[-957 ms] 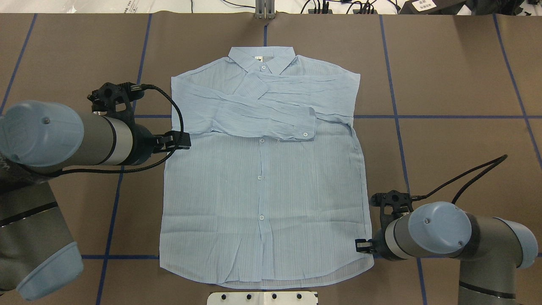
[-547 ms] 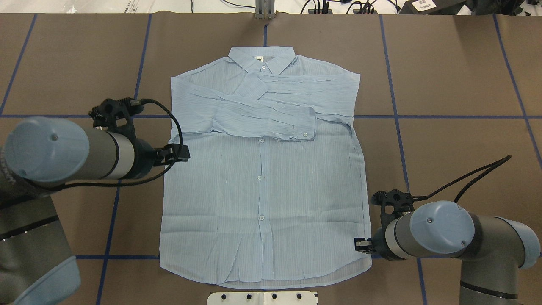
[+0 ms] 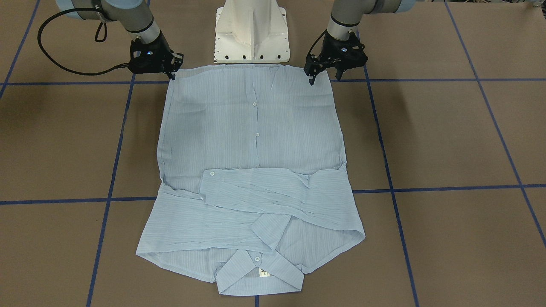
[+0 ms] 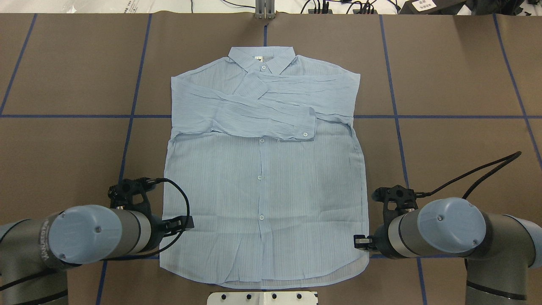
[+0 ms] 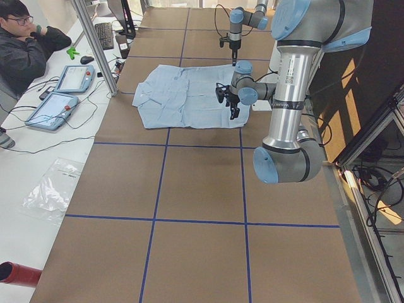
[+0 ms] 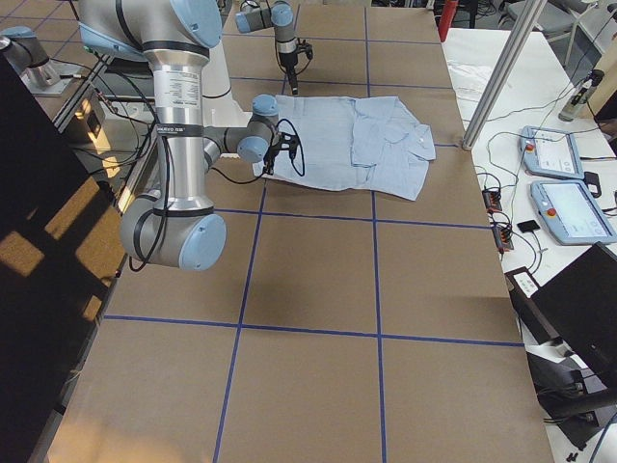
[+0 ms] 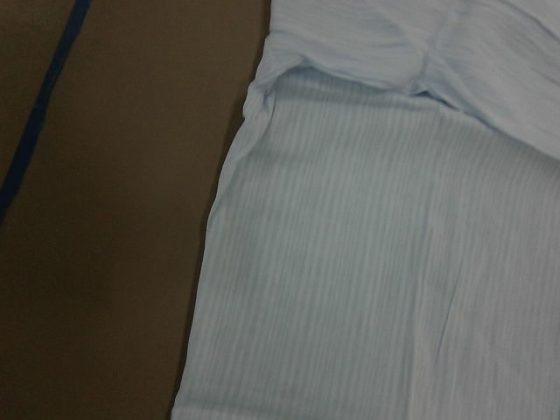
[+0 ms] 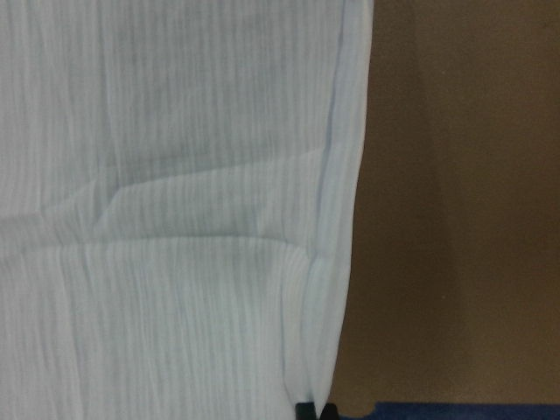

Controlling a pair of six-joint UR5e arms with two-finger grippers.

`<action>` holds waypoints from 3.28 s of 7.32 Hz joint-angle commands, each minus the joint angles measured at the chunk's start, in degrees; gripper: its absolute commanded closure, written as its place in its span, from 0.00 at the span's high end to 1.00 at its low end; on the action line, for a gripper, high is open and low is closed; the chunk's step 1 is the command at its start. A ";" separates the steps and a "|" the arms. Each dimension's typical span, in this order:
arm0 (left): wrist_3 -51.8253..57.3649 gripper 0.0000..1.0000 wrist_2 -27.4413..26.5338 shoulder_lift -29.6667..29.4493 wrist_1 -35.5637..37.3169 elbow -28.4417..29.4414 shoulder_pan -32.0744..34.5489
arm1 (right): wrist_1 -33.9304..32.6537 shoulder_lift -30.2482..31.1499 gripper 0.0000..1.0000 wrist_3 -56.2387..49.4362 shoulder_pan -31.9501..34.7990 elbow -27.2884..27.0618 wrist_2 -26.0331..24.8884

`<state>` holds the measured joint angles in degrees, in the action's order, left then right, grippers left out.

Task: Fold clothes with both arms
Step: 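Move the left gripper to its nearest hem corner while the right gripper holds, then grasp both hem corners and lift them up over the shirt toward the collar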

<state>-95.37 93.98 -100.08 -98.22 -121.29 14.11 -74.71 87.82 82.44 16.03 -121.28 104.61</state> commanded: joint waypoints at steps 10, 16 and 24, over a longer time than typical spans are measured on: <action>-0.43 0.55 0.24 1.20 0.40 4.05 -3.47 | 0.00 -0.54 0.00 -0.09 1.37 -0.19 0.68; -0.08 0.09 0.59 1.12 0.40 3.96 -3.56 | -0.09 0.25 0.00 -0.09 2.25 -1.24 0.86; 12.18 0.00 3.13 2.51 0.92 -0.25 3.71 | 0.44 -1.59 0.00 -0.26 10.51 -1.33 9.74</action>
<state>-88.76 96.45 -98.50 -97.67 -120.52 15.31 -74.30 86.69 82.20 25.81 -122.57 113.81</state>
